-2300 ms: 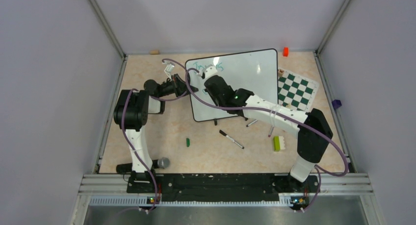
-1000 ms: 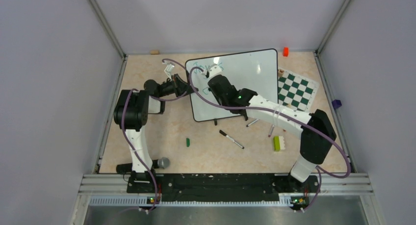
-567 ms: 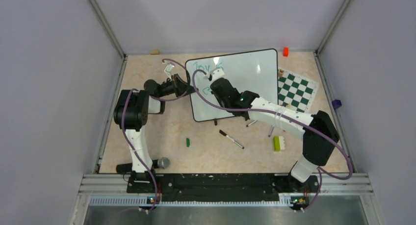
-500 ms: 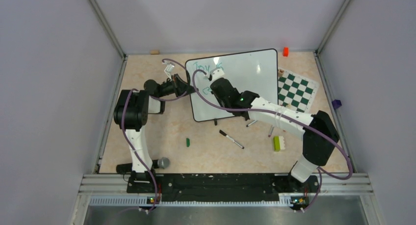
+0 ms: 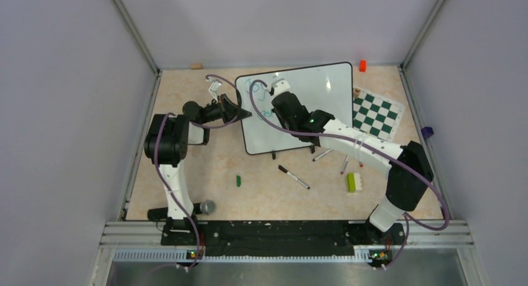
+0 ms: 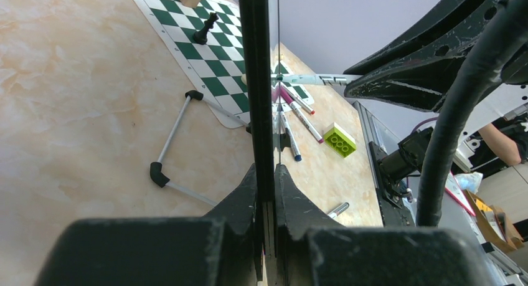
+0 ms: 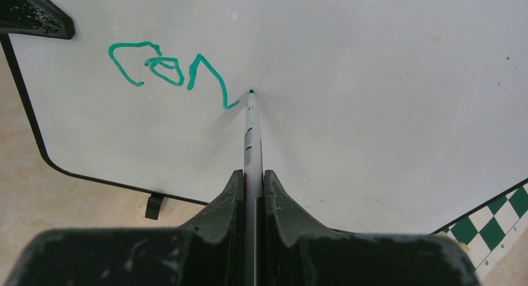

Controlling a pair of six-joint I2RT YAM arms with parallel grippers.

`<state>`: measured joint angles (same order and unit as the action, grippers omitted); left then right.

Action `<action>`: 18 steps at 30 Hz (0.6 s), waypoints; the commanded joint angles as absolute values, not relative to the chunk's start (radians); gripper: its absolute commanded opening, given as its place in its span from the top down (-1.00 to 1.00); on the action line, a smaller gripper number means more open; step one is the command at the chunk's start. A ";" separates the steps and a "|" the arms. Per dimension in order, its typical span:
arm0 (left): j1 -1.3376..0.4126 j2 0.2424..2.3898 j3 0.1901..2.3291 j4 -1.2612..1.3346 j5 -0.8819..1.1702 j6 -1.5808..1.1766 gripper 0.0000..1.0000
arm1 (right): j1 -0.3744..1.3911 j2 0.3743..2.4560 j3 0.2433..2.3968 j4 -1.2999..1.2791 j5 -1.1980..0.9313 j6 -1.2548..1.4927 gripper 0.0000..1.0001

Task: Write a sentence on the whiteboard

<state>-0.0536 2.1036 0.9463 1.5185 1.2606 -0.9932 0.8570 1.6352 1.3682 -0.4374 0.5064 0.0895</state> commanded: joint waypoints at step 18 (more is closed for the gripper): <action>-0.090 2.127 0.931 1.618 1.454 -0.876 1.00 | 0.834 1.636 1.471 -0.421 0.477 0.080 1.00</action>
